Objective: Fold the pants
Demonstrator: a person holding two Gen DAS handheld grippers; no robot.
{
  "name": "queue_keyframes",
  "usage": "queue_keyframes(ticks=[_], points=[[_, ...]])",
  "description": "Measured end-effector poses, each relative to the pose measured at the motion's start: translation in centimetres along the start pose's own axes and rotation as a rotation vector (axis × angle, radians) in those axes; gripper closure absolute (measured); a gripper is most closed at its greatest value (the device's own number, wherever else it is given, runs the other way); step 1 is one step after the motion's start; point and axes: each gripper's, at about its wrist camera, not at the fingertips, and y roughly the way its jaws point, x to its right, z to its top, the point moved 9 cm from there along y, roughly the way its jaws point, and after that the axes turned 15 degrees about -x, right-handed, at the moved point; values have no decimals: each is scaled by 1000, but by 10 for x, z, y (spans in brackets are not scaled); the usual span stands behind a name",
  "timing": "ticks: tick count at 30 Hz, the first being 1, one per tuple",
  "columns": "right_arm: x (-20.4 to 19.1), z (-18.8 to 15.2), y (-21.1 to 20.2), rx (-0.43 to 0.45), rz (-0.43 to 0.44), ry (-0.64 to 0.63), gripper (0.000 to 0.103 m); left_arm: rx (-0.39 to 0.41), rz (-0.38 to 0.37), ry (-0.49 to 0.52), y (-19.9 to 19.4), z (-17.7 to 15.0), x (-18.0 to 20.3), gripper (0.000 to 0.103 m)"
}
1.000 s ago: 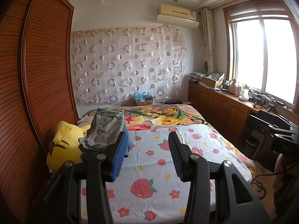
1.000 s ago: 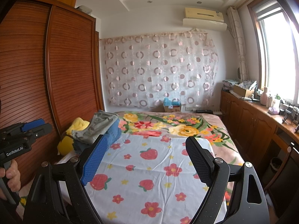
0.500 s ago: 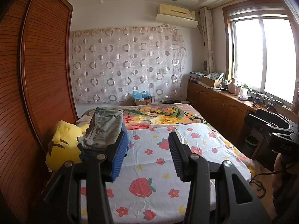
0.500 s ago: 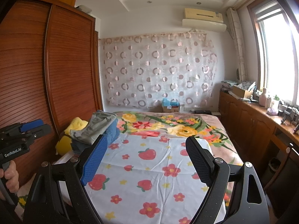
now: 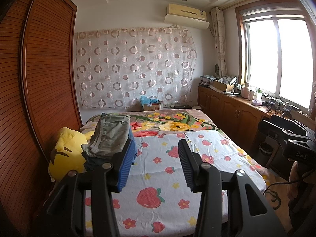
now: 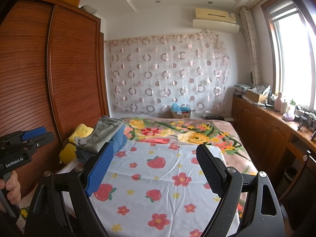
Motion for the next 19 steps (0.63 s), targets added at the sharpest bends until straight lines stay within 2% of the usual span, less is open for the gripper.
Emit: queue_keyframes(ticks=[19], points=[[-4,-3,0,1,1,2,16,3,-1,2,2,-2,4,58]])
